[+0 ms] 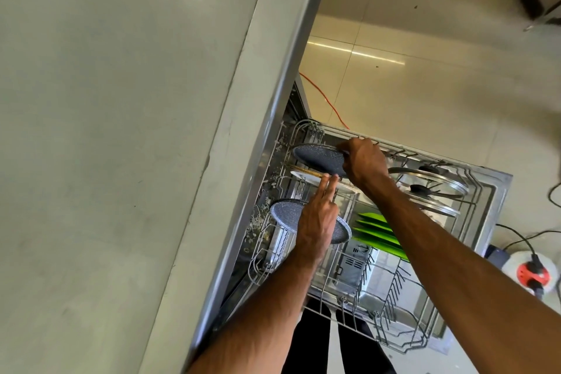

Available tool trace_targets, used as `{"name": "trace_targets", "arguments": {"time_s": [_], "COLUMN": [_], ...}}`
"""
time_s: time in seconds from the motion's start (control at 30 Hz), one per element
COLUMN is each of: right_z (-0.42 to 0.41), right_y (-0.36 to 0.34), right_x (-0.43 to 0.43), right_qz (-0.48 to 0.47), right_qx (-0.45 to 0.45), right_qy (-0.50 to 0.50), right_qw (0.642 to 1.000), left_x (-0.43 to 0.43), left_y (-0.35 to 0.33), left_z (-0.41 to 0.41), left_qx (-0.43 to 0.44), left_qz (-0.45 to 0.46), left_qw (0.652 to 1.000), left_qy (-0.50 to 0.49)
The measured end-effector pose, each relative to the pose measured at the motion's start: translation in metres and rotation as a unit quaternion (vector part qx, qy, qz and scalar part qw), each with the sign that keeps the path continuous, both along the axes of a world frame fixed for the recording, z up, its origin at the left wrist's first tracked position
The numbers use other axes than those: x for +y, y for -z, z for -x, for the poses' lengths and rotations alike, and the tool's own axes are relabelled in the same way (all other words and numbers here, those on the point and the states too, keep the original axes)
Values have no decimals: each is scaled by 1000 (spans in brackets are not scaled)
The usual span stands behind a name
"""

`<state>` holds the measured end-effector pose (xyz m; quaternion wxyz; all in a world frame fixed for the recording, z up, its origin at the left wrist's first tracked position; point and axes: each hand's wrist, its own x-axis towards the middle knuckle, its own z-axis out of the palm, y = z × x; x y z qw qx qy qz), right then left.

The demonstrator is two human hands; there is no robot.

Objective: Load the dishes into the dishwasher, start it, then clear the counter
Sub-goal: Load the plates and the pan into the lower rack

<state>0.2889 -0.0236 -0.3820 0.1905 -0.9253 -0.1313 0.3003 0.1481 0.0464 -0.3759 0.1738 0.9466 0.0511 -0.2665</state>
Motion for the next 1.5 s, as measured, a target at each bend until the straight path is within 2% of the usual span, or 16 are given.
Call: {"name": "trace_targets", "arguments": {"time_s": [0.13, 0.27, 0.77, 1.0, 1.07, 1.1, 1.17, 1.27, 1.37, 1.5], "right_z": [10, 16, 10, 23, 33, 40, 55, 79, 98, 94], "right_y": [14, 24, 32, 19, 16, 16, 18, 21, 30, 30], "right_x": [1, -10, -15, -43, -56, -62, -76, -96, -104, -112], "right_qz": [53, 51, -74, -136, -144, -155, -164, -140, -97, -139], "right_qx": [21, 18, 24, -55, 4, 63, 149, 224, 155, 90], "right_qy": [-47, -38, -1, 86, 137, 155, 152, 125, 67, 59], "right_qw": [997, 998, 997, 985, 980, 974, 963, 956, 981, 984], "left_x": [0, -1, -2, -6, -11, -14, -18, -21, -19, -10], "left_y": [1, 3, 2, -5, -9, -11, -13, -10, -13, -16], "left_z": [0, 0, 0, -7, -13, -16, -24, -35, -44, -56], "left_qx": [-1, 4, 0, 21, 32, 39, 54, 74, 106, 168], "left_qz": [-2, -8, -17, -12, -12, -13, -18, -38, -29, -2], "left_qw": [1000, 1000, 1000, 1000, 999, 998, 997, 996, 994, 986], "left_qy": [-2, -7, -7, -19, -32, -39, -58, -37, -21, -5]}}
